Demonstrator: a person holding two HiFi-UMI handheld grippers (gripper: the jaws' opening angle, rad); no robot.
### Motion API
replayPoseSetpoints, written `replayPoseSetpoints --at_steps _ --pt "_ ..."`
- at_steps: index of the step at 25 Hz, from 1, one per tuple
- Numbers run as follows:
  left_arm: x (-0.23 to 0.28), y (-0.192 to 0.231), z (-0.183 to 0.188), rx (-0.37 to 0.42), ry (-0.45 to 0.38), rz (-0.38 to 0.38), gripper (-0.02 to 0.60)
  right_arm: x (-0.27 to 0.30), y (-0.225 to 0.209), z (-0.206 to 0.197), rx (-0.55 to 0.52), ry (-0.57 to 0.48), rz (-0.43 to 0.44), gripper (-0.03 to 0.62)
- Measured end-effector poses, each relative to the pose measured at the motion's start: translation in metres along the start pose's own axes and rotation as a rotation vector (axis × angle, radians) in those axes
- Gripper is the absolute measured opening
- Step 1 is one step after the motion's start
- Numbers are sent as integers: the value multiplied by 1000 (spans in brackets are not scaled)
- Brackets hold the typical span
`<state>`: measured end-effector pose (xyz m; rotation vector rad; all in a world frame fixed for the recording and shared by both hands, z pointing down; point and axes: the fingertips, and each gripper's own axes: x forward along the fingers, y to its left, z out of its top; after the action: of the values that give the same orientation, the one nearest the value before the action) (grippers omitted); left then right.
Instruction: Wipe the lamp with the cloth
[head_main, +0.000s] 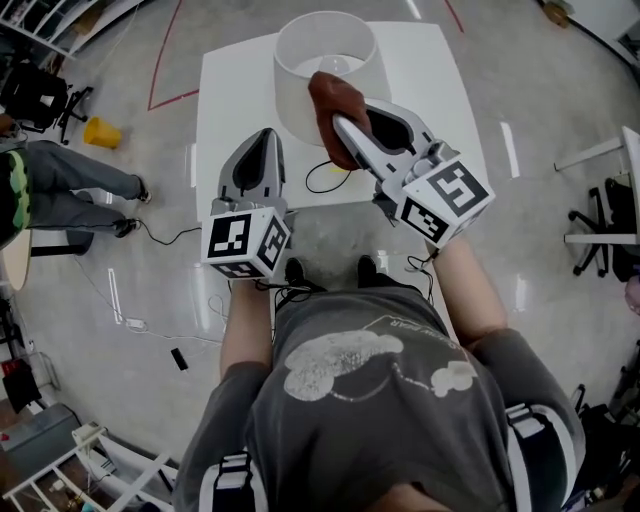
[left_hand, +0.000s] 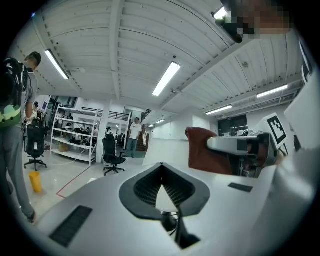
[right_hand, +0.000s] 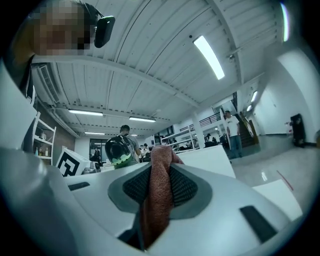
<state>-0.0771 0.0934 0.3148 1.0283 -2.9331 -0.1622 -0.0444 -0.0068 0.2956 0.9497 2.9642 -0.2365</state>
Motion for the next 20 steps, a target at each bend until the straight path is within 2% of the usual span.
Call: replayPoseSetpoints --at_steps 5,10,14,20 --pt "9 26 -6 -5 19 -75 8 23 8 -23 15 28 -64 86" --pt "22 47 -14 -15 48 -172 8 40 9 -47 40 51 -172 86" --pt "27 52 -16 -35 63 -265 8 43 10 -58 54 56 -283 86" --pt "20 53 -32 -49 99 -388 8 49 18 -88 100 88 -392 86"
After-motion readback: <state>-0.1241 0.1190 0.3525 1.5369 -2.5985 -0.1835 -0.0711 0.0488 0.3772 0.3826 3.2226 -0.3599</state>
